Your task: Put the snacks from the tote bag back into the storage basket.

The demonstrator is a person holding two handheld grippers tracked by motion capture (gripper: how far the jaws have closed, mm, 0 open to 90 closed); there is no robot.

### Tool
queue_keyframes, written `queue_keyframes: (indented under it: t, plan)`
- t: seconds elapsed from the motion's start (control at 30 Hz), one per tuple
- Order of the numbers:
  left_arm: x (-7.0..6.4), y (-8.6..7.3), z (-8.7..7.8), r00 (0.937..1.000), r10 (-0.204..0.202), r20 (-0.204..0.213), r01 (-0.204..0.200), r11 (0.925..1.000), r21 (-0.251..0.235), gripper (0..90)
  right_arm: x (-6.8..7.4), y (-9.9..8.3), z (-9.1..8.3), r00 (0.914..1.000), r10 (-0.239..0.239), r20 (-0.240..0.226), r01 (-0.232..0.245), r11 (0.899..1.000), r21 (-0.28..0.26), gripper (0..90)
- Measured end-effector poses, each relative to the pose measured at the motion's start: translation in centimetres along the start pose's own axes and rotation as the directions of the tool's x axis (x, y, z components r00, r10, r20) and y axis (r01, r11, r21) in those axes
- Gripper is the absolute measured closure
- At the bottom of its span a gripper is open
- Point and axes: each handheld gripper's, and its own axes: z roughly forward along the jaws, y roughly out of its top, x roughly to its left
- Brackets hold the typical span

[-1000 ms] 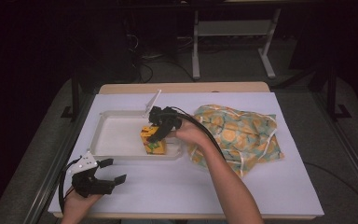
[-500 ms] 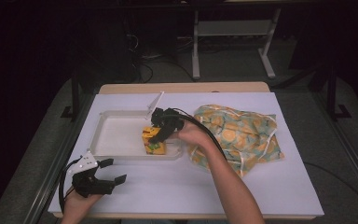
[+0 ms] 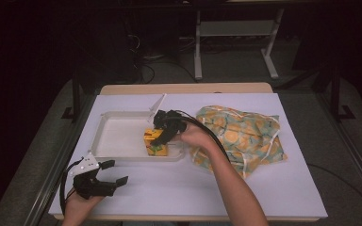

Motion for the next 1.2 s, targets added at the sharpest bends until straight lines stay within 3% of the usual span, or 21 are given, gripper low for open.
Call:
queue_keyframes:
  t: [0.53, 1.2]
  plan:
    - [0.0, 0.0, -0.1, 1.0, 0.006, -0.003, -0.006, 1.0, 0.001, 14.8, 0.7, 0.2, 0.1, 0.9997, -0.016, 0.017, 0.016, 1.0, 0.014, 47.3]
    - [0.0, 0.0, 0.0, 1.0, 0.007, -0.003, -0.007, 1.0, 0.001, 14.7, 1.1, 0.0, 0.0, 0.9996, 0.0, 0.028, 0.0, 1.0, 0.005, 44.3]
